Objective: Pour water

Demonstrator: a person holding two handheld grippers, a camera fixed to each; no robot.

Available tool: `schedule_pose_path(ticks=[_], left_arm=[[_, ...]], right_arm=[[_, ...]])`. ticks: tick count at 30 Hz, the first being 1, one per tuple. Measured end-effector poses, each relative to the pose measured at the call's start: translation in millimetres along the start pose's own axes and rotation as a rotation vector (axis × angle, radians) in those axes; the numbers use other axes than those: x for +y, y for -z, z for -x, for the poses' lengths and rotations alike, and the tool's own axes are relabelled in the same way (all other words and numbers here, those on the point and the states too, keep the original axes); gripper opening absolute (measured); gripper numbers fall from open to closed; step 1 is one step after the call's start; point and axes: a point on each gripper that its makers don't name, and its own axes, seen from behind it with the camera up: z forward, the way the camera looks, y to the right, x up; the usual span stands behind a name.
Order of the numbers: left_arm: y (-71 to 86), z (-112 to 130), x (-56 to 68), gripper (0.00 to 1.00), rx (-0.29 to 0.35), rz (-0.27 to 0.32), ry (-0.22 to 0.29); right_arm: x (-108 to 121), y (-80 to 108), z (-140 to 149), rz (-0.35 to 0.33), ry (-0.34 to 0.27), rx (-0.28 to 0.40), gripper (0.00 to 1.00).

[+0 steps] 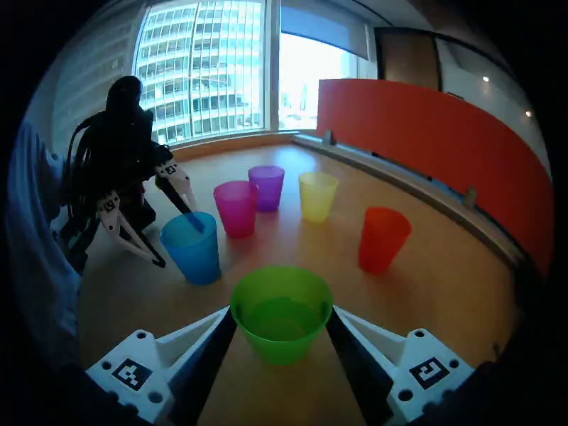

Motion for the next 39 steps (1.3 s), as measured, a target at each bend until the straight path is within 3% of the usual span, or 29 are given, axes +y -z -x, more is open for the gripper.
schedule_pose_path(ticks=[18, 23, 39], left_arm=[[6.5, -7.6, 3.4, 0.97, 0.019, 0.003, 0.0], [7.9, -8.5, 4.0, 0.97, 0.021, -0.002, 0.005], [39.4, -3.3, -11.8, 0.97, 0.057, -0.096, 0.052]], right_arm=[[0.3, 0.0, 8.3, 0.016, -0.017, -0.003, 0.92], [2.2, 2.4, 6.1, 0.029, -0.021, 0.007, 0.98], [6.4, 44.5, 25.4, 0.109, -0.035, 0.001, 1.0]])
